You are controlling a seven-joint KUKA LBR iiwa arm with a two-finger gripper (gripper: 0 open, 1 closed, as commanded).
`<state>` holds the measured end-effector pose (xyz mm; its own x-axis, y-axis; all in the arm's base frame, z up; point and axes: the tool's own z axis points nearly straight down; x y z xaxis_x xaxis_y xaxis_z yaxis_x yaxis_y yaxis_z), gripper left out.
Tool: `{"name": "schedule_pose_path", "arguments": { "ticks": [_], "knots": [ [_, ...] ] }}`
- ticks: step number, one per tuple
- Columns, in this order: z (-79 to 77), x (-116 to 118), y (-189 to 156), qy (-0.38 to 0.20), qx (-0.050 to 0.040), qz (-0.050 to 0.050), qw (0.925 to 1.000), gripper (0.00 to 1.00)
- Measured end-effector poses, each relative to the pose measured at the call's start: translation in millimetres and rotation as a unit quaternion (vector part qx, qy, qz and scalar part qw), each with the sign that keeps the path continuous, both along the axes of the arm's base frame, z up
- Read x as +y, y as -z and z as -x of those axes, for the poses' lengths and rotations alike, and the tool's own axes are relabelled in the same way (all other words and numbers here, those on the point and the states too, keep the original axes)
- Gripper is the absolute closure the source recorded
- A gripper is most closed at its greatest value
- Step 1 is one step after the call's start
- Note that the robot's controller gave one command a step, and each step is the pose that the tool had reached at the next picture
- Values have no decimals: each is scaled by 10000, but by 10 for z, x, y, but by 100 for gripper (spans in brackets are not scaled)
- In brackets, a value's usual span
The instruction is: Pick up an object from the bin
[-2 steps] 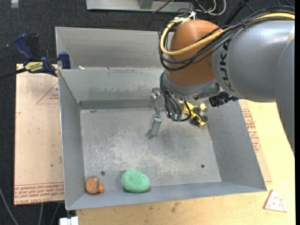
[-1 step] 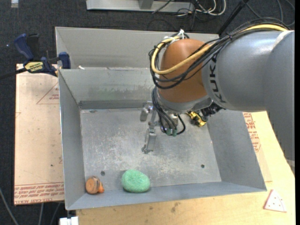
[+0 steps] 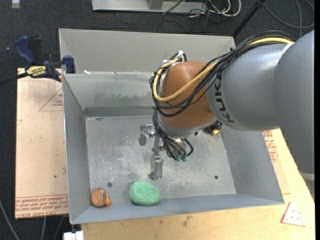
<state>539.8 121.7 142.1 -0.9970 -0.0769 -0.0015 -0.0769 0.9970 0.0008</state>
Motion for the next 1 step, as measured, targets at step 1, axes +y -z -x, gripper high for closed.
{"name": "schedule_pose_path", "arguments": {
  "ticks": [1],
  "knots": [
    [250,-138,283,621,7,-6,9981,0]
  ]
}}
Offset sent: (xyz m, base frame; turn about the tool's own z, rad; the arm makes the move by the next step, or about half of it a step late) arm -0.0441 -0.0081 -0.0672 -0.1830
